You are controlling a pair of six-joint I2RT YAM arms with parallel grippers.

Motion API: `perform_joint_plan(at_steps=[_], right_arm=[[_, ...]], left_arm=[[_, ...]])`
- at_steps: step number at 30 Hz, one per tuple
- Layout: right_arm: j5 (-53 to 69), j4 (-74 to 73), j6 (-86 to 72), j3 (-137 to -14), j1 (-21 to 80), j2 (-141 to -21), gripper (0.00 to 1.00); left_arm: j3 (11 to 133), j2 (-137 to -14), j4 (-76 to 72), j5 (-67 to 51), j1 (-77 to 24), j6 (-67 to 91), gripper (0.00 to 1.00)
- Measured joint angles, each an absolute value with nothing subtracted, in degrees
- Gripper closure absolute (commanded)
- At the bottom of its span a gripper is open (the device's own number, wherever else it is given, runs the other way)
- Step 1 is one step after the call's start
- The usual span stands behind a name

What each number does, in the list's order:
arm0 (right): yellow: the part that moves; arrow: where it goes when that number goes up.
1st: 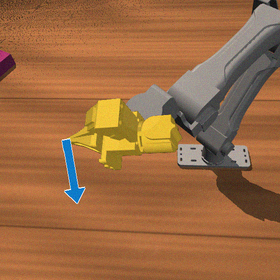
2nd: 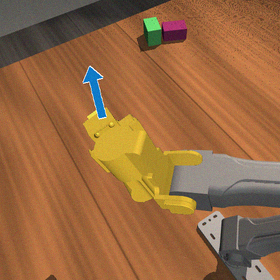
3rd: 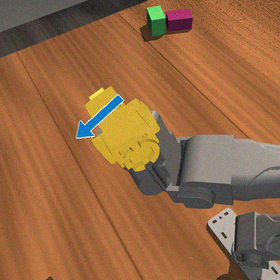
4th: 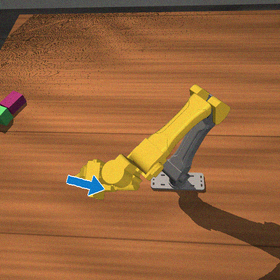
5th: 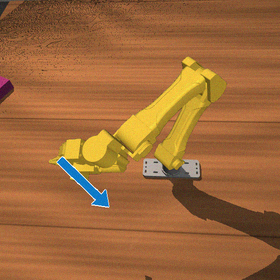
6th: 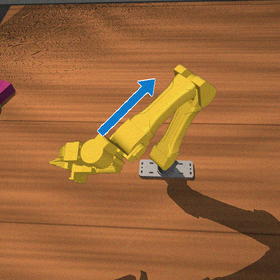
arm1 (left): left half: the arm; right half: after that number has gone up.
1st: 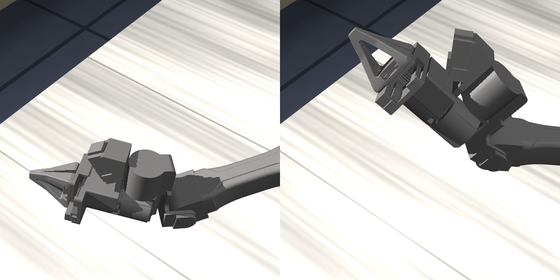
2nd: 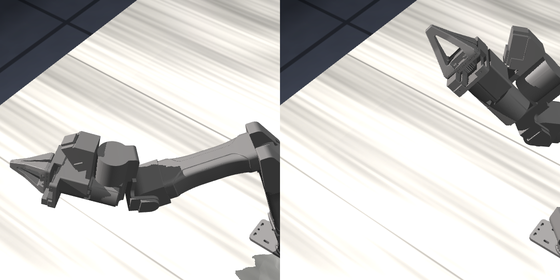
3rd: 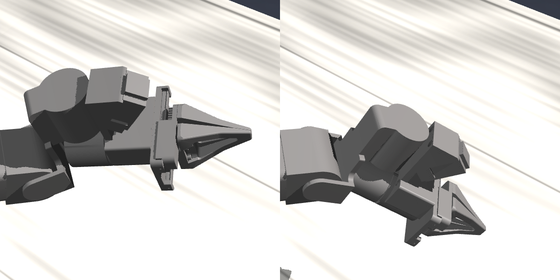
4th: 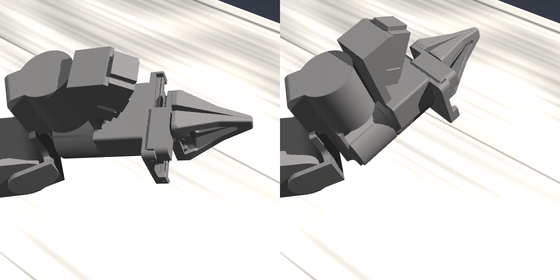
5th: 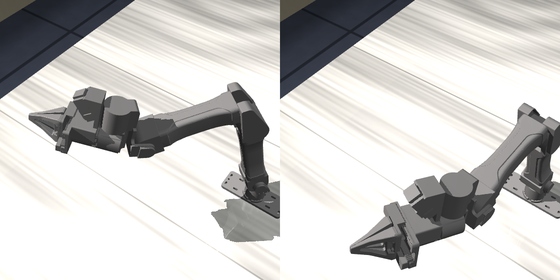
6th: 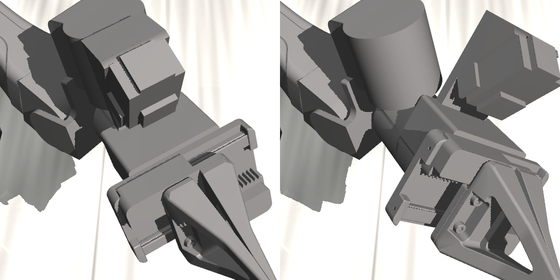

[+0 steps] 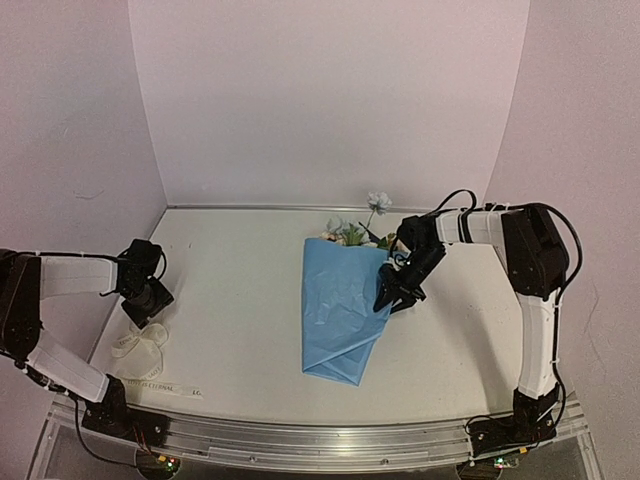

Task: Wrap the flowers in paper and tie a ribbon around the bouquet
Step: Pick up the ribbon from the corner of the board, then place the ribbon at the center of the board.

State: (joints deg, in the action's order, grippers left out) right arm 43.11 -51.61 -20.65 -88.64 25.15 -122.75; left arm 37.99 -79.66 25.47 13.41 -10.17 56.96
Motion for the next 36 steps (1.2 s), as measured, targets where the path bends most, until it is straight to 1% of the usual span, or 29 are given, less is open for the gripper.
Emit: perform_joint_plan(at_steps=[3, 5, 7, 12, 14, 15, 19, 24, 28, 33, 36], right_arm=[[42.8, -52.2, -21.1, -86.6, 25.5, -120.1, 0.63], [42.6, -52.5, -21.6, -85.4, 25.8, -117.5, 0.62], [42.4, -52.6, -22.1, -84.5, 26.2, -114.7, 0.62], [41.7, -52.2, -23.7, -82.0, 26.6, -108.9, 0.63], [41.3, -52.1, -24.2, -80.5, 26.6, -107.1, 0.63], [41.1, -52.1, -24.3, -79.8, 26.6, -106.4, 0.64], [39.9, -52.1, -24.9, -76.8, 26.6, -103.4, 0.64], [37.7, -52.1, -25.6, -73.8, 26.7, -97.9, 0.64], [36.2, -52.2, -25.7, -72.3, 26.8, -94.3, 0.65], [34.7, -52.1, -25.9, -71.5, 28.1, -93.2, 0.65], [34.0, -51.9, -26.1, -71.2, 30.1, -92.9, 0.64]], left_arm=[[35.1, -79.0, 25.5, 13.1, -10.2, 58.8, 0.37], [33.5, -78.8, 25.5, 12.9, -10.2, 60.0, 0.43], [32.8, -78.4, 24.8, 13.1, -10.2, 61.0, 0.53], [32.4, -79.1, 22.3, 12.6, -10.3, 62.6, 0.88], [32.3, -79.2, 21.6, 11.9, -10.7, 63.0, 0.98], [32.2, -79.2, 21.4, 11.7, -11.2, 62.9, 1.0], [32.2, -78.8, 21.2, 11.1, -14.4, 62.4, 1.0], [35.1, -75.9, 23.9, 11.8, -22.3, 61.5, 1.0], [36.8, -71.1, 24.4, 12.6, -27.9, 61.5, 1.0], [38.1, -69.5, 26.8, 14.5, -34.2, 61.7, 1.0], [41.0, -69.6, 28.0, 15.9, -40.0, 61.0, 1.0]])
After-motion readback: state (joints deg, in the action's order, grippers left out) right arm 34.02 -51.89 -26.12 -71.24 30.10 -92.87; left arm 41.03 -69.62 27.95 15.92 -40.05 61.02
